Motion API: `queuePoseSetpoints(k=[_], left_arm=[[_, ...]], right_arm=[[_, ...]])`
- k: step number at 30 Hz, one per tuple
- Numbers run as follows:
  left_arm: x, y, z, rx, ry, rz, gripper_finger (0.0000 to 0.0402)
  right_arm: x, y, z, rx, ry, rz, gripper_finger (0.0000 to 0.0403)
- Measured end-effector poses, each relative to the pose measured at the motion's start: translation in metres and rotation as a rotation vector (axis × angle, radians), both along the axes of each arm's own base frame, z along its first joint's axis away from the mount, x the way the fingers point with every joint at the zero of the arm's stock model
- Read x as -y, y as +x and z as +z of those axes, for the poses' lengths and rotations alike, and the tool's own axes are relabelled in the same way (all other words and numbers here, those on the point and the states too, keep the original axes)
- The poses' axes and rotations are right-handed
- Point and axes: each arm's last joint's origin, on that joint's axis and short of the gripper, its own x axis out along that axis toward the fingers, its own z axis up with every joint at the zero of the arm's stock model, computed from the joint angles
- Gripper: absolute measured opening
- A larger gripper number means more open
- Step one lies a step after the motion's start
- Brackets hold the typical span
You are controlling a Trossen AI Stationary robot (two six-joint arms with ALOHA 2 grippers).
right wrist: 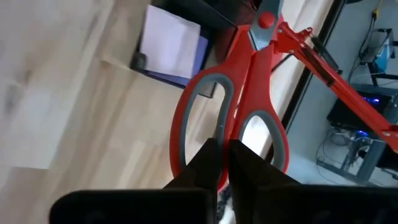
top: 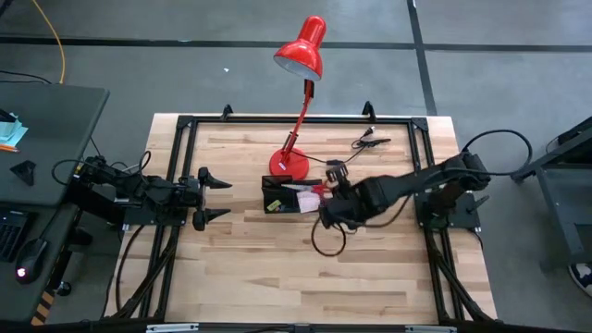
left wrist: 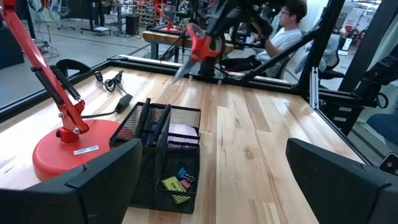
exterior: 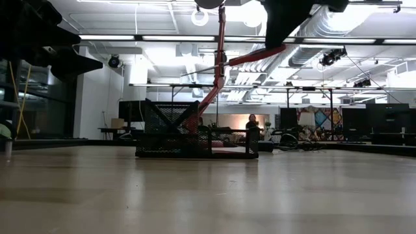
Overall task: Pick and place office supplies into organizer
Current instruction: Put the red scissors into the black desk organizer
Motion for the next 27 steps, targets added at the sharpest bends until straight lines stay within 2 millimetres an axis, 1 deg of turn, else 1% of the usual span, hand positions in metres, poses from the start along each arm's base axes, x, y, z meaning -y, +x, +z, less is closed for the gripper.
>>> queuePoseSetpoints(k=[5, 8, 13, 17, 19, 23, 27], left_arm=[[0.000, 0.000, 0.000, 0.000, 0.000, 0.000, 0.0381], [0.000, 0.000, 0.000, -0.001, 0.000, 0.000, 0.0381], [0.000, 0.000, 0.000, -0.001, 0.001, 0.000, 0.0381], [0.000, 0.000, 0.000, -0.001, 0.000, 0.000, 0.0381], [0.000, 0.000, 0.000, -0.001, 0.000, 0.000, 0.0381], [0.000, 0.000, 0.000, -0.001, 0.000, 0.000, 0.0381], [0.000, 0.000, 0.000, -0.001, 0.000, 0.000, 0.0381]], right_arm=[[0.019, 0.006, 0.002, -0.017, -0.010, 0.006, 0.0004], [0.024, 0.010, 0.002, -0.019, -0.033, 0.038, 0.0013], [0.023, 0.024, -0.006, -0.025, -0.071, 0.127, 0.0018], [0.026, 0.035, -0.022, -0.134, -0.203, 0.126, 0.0014], [0.027, 0.042, -0.026, -0.168, -0.244, 0.114, 0.0013], [0.025, 0.058, -0.026, -0.222, -0.283, 0.117, 0.0012], [0.020, 0.070, -0.014, -0.250, -0.318, 0.138, 0.0012]])
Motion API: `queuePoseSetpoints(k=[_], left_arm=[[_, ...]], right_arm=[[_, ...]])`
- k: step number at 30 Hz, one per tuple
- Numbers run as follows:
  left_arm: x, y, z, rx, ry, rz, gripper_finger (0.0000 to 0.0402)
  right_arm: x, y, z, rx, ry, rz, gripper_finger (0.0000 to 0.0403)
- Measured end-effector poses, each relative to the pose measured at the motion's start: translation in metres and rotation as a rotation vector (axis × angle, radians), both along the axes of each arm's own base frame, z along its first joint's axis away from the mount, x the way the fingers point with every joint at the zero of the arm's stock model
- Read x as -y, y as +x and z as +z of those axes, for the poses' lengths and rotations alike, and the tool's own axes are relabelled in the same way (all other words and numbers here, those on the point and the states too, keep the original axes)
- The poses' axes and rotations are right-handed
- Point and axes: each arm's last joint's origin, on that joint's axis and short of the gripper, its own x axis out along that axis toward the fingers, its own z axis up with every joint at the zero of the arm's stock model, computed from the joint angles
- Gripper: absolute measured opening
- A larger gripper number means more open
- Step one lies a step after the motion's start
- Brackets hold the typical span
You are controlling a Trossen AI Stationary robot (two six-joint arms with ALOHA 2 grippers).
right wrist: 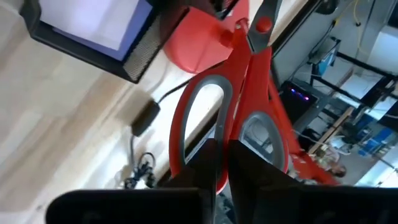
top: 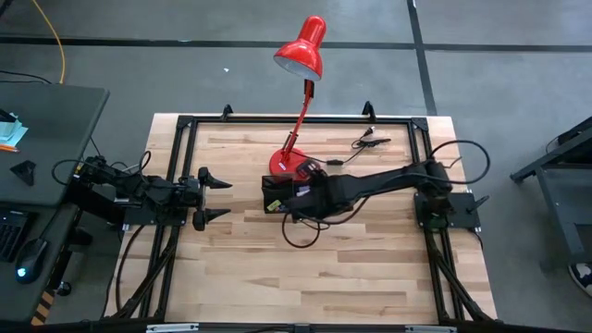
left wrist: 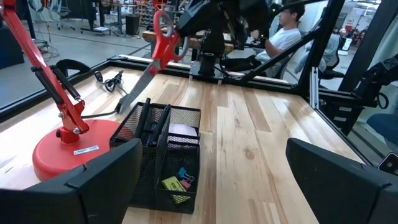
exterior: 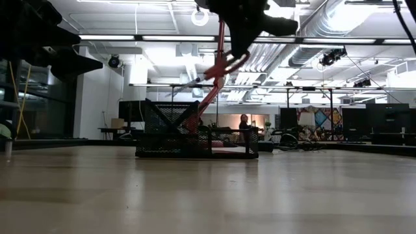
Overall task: Pick and place office supplies into organizer
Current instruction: Put the red scissors into the black desk organizer
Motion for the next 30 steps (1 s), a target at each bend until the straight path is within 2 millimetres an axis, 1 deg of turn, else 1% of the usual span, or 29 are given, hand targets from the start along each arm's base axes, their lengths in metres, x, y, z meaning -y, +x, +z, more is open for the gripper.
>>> queuePoseSetpoints(k=[5, 11, 18, 25, 28, 30], left_arm=[[0.000, 0.000, 0.000, 0.000, 0.000, 0.000, 0.0381], [0.000, 0.000, 0.000, 0.000, 0.000, 0.000, 0.0381], [0.000, 0.000, 0.000, 0.000, 0.000, 0.000, 0.0381], [0.000, 0.000, 0.000, 0.000, 0.000, 0.000, 0.0381], [0.000, 0.000, 0.000, 0.000, 0.000, 0.000, 0.0381], [0.000, 0.000, 0.000, 0.000, 0.000, 0.000, 0.0381]], right_arm=[[-0.011, 0.008, 0.013, -0.015, -0.011, 0.046, 0.0012], [-0.023, 0.004, 0.014, -0.076, -0.017, 0.079, 0.0012], [-0.025, 0.003, 0.014, -0.091, -0.012, 0.096, 0.0012], [-0.021, 0.007, 0.014, -0.148, -0.025, 0.180, 0.0012], [-0.018, 0.012, 0.007, -0.187, -0.032, 0.197, 0.0012], [-0.014, 0.019, -0.006, -0.241, -0.063, 0.197, 0.0012]])
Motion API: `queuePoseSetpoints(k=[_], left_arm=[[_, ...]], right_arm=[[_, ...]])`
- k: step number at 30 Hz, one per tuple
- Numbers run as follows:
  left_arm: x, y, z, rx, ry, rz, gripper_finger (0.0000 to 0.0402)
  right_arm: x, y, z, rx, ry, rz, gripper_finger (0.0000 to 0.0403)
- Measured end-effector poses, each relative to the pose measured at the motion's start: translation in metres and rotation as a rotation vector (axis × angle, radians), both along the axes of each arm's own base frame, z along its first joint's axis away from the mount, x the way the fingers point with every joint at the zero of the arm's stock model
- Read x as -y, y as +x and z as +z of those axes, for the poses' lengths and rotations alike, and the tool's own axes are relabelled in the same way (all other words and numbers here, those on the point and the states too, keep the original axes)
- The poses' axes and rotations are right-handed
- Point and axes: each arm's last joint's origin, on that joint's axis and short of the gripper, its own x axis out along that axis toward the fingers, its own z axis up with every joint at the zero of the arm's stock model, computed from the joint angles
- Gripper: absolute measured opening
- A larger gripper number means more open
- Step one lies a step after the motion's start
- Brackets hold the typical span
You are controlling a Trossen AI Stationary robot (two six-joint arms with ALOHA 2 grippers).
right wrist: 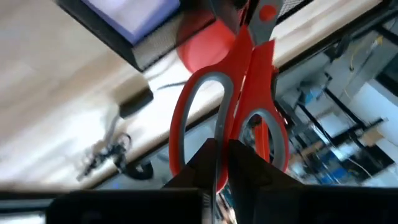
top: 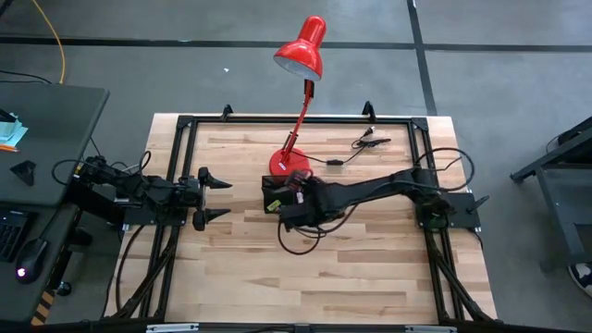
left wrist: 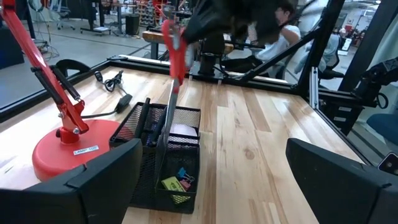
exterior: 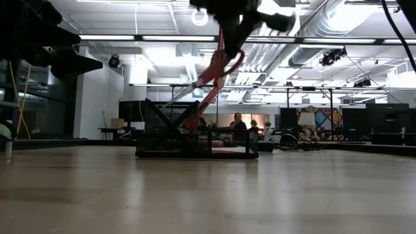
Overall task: Pick and place office supplies into organizer
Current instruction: Put the red scissors into the black desk organizer
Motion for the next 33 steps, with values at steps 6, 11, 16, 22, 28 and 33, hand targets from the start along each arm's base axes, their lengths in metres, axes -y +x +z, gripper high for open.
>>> queuePoseSetpoints(k=[6, 11, 16, 22, 28, 33], left_arm=[[0.000, 0.000, 0.000, 0.000, 0.000, 0.000, 0.0381], [0.000, 0.000, 0.000, 0.000, 0.000, 0.000, 0.0381], [0.000, 0.000, 0.000, 0.000, 0.000, 0.000, 0.0381], [0.000, 0.000, 0.000, 0.000, 0.000, 0.000, 0.0381], [0.000, 0.000, 0.000, 0.000, 0.000, 0.000, 0.0381], [0.000, 0.000, 0.000, 0.000, 0.000, 0.000, 0.0381]], right_arm=[[0.010, 0.013, -0.029, -0.076, -0.107, -0.026, 0.0012], [0.014, 0.014, -0.029, -0.051, -0.156, -0.048, 0.0010], [0.009, 0.007, -0.013, -0.012, -0.179, -0.032, 0.0001], [0.010, 0.006, -0.009, 0.008, -0.192, -0.039, 0.0001], [0.007, 0.003, -0.001, 0.091, -0.300, -0.052, 0.0000], [0.006, -0.008, 0.018, 0.365, -0.175, -0.246, 0.0006]])
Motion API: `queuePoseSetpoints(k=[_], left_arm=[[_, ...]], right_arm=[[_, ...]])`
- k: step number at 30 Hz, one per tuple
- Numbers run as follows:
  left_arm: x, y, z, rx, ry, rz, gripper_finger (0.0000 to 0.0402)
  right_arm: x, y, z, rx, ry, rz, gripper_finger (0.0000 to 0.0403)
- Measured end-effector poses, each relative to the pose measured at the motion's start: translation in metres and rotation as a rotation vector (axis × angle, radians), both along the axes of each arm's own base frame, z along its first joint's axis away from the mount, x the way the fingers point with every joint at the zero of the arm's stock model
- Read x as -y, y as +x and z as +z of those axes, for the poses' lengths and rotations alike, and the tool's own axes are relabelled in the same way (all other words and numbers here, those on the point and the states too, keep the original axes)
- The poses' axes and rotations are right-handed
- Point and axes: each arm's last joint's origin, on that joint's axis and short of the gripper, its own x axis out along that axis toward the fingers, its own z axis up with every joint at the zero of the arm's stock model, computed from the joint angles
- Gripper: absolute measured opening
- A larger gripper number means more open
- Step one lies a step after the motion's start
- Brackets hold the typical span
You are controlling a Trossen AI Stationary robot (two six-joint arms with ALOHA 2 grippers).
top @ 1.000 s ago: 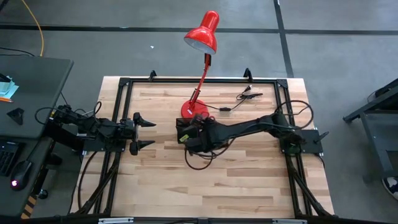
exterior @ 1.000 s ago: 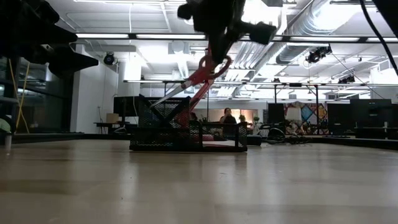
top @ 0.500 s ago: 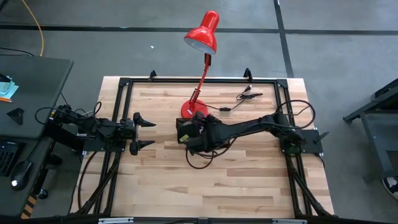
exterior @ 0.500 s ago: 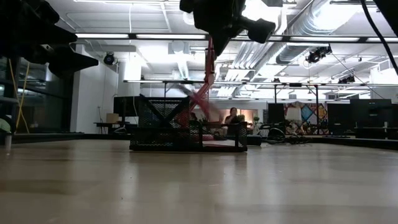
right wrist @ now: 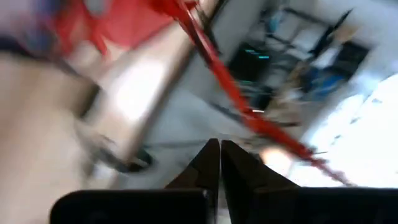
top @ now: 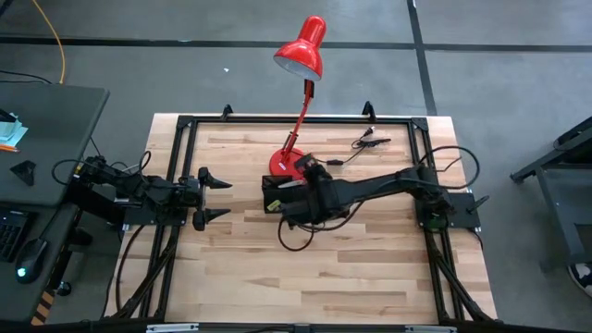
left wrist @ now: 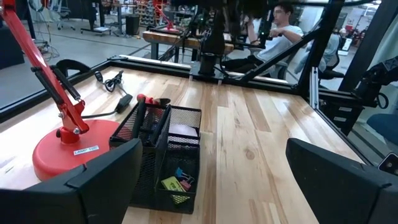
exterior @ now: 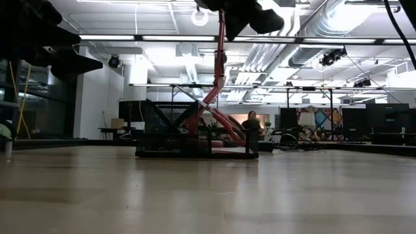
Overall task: Pick and place office supplies into organizer
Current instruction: Put the red scissors into the black desk organizer
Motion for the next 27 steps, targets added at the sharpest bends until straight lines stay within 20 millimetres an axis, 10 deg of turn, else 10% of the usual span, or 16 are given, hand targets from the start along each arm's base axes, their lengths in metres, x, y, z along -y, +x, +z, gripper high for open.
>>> queuePoseSetpoints(k=[13, 27], left_arm=[[0.000, 0.000, 0.000, 0.000, 0.000, 0.000, 0.0381], [0.000, 0.000, 0.000, -0.001, 0.000, 0.000, 0.0381]], right_arm=[[-0.021, -0.028, 0.038, 0.319, 0.971, -0.382, 0.0006], [-0.075, -0.033, -0.107, 0.324, 0.945, -0.229, 0.0142]])
